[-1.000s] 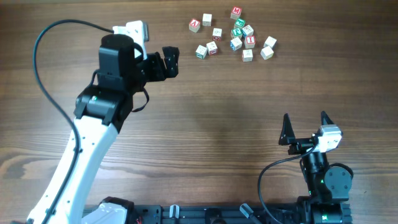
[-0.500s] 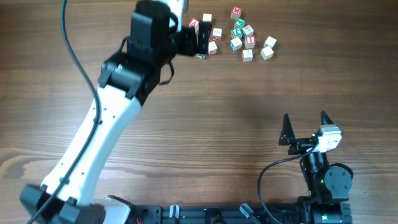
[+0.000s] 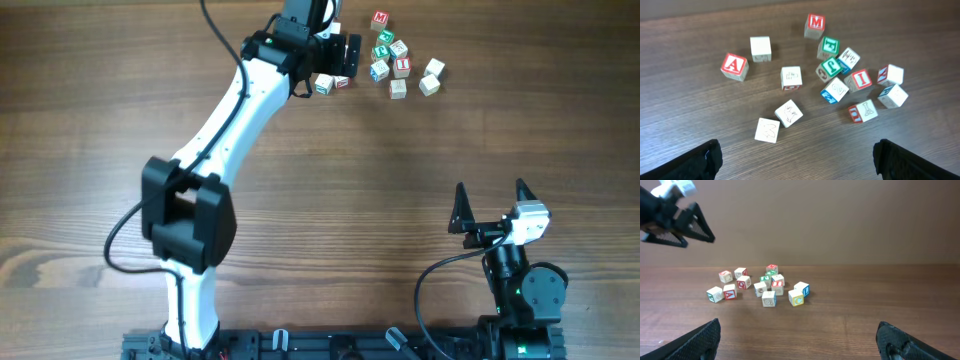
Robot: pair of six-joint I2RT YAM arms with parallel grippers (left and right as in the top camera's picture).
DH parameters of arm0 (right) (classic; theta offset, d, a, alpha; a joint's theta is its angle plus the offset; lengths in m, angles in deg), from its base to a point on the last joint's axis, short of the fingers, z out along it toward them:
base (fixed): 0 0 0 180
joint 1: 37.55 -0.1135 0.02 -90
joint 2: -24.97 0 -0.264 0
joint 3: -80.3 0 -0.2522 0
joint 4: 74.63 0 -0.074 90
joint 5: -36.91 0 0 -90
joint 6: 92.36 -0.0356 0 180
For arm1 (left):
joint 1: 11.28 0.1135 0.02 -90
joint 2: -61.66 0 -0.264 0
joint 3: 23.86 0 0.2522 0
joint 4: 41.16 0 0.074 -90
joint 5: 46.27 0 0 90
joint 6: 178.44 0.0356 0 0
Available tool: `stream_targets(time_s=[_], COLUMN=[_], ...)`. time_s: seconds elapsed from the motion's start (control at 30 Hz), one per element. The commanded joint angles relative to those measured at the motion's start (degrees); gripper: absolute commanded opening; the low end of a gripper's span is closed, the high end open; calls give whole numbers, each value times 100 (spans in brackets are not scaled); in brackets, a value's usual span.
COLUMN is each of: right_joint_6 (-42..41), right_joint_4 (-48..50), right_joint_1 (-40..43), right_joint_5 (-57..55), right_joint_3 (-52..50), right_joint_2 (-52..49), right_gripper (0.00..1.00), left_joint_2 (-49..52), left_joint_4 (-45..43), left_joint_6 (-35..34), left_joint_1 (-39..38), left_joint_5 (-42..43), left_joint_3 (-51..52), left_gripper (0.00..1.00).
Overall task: Form a circle
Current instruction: 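Reach the left gripper forward to the block cluster, then grasp a white block with red bird picture using left gripper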
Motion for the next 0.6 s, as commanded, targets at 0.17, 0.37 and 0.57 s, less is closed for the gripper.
stream_targets(time_s=[0.17,0.37,0.57], right_joint_6=[-76,-79,-79], right_joint_4=[26,26,26], right_joint_1=[33,33,33], right_joint_5=[72,72,72], right_joint_3=[-7,-7,-7], right_joint_2=[35,35,35], right_gripper=[100,100,100], left_joint_2=[750,883,1233], left_joint_4=[638,415,44], left_joint_6=[164,391,780], left_joint_1=[142,468,505], left_joint_5=[140,424,433], left_joint_3=[-382,-382,-382], left_gripper=[95,91,89])
